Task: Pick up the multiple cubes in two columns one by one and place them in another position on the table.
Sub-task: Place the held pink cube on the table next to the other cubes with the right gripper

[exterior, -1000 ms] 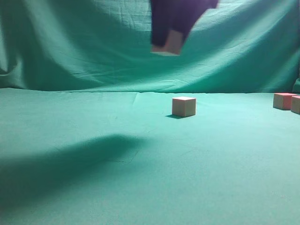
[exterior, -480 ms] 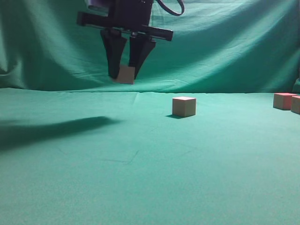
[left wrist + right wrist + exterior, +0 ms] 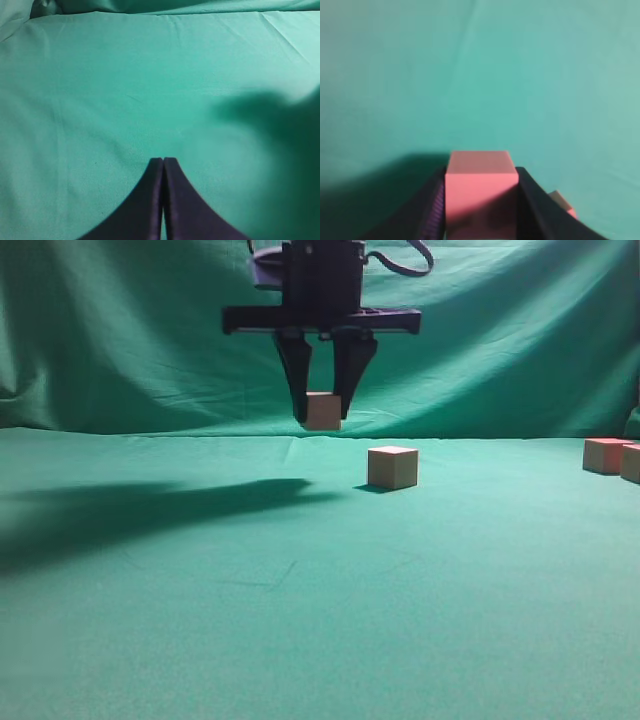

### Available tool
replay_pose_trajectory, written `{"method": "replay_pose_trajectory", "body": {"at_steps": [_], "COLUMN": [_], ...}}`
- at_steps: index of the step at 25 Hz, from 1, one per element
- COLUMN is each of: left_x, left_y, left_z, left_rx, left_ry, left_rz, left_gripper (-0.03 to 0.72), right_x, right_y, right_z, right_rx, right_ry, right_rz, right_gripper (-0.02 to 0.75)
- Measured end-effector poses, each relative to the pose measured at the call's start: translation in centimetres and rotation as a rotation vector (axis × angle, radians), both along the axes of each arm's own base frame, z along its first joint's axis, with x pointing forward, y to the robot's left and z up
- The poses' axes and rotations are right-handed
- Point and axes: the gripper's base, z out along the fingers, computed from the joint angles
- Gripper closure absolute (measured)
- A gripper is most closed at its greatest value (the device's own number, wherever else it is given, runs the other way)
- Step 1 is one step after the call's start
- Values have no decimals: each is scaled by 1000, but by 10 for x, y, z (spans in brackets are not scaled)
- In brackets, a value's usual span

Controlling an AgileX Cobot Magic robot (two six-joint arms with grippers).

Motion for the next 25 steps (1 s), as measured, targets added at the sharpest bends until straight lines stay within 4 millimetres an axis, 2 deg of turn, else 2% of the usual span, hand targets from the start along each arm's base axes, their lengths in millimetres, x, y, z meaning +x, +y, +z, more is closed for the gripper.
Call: {"method": "replay_pose_trajectory", "body": {"at_steps": [3, 11, 17, 25], "left_x": [0, 0, 0, 0], "left_y": [0, 0, 0, 0], "left_z": [0, 0, 0, 0], "left_rx": [0, 0, 0, 0], "left_ry": [0, 0, 0, 0], "left_rz": [0, 0, 0, 0], "left_gripper": [688, 688, 688, 688], "right_x": [4, 3, 5, 8], "right_y": [-3, -2, 0, -4], "right_z": [-8, -8, -25, -28], "right_rx": [-2, 22, 22, 38], "right_ry": [15, 28, 59, 70], "right_rz": [-23, -66, -142, -202], "right_gripper": [476, 476, 476, 476]}}
